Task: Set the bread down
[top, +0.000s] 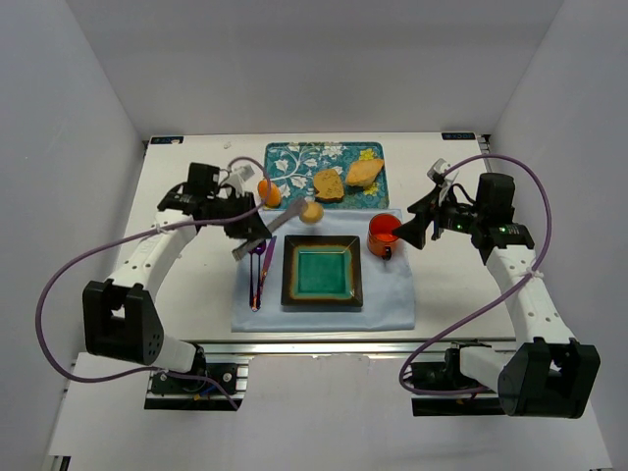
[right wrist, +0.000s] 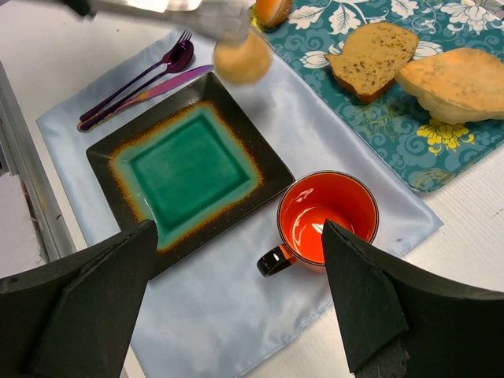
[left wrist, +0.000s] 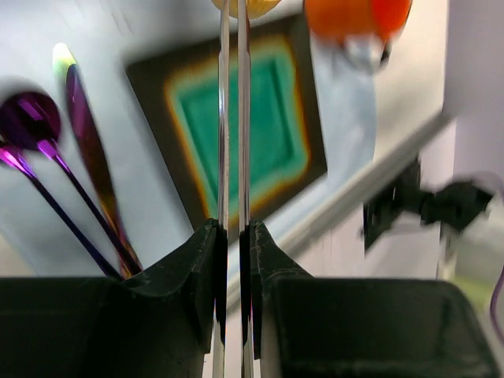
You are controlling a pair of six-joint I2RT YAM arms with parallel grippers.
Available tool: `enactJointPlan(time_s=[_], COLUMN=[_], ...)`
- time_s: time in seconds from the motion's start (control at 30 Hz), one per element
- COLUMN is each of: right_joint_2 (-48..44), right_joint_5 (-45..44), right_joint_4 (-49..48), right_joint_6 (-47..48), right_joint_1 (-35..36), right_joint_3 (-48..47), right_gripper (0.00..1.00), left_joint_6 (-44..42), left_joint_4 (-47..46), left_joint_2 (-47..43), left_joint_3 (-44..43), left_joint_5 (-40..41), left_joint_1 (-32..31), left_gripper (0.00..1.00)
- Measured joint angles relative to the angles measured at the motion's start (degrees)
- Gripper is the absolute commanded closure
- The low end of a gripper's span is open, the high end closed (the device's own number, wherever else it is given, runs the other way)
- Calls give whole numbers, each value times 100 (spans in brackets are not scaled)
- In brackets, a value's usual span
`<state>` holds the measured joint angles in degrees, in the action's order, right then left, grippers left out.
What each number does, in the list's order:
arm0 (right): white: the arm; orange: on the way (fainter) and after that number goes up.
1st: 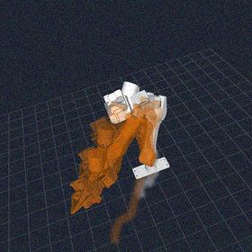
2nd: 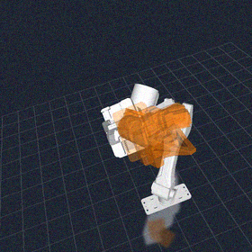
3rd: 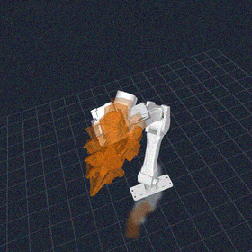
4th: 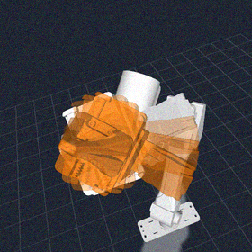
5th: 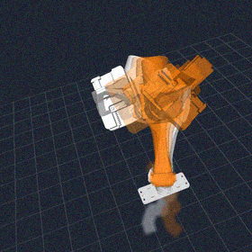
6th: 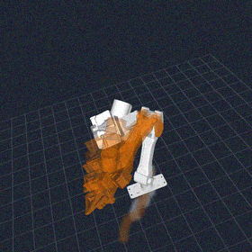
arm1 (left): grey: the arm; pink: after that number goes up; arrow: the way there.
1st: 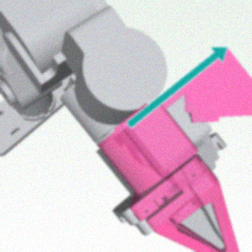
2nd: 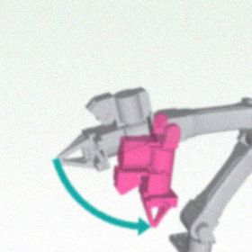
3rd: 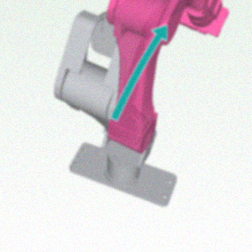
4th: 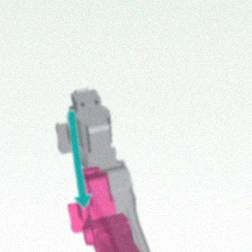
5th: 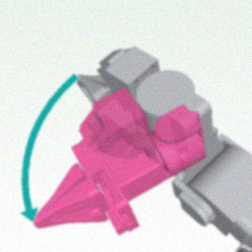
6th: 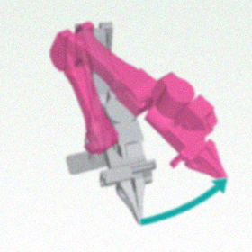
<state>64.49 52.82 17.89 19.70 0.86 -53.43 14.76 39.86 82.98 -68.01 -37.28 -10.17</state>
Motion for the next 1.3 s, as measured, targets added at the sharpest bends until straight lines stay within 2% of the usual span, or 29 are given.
enactJointPlan(time_s=[0.23,0.33,0.37,0.47,0.6,0.97,1.17,1.3], right_joint_2=[138,153,153,151,140,76,76,74], right_joint_5=[11,9,9,9,7,9,9,9], right_joint_4=[26,44,44,46,46,48,46,46], right_joint_6=[2,2,2,2,2,2,2,0], right_joint_1=[0,0,0,0,0,0,0,0], right_joint_3=[-2,-2,-2,-2,-2,-2,-2,-2], right_gripper=[11,11,11,11,11,11,11,11], left_joint_6=[-490,-638,-662,-734,-774,-562,-319,-96], left_joint_4=[726,885,907,914,955,951,634,199], left_joint_2=[-125,-122,-122,-122,-125,-354,-304,66], left_joint_3=[850,942,955,957,951,496,-118,-428], left_joint_5=[-162,-114,-96,-17,96,516,511,459], left_joint_1=[-586,-730,-756,-793,-796,-796,-796,-796], left_gripper=[93,79,67,52,47,50,53,56])
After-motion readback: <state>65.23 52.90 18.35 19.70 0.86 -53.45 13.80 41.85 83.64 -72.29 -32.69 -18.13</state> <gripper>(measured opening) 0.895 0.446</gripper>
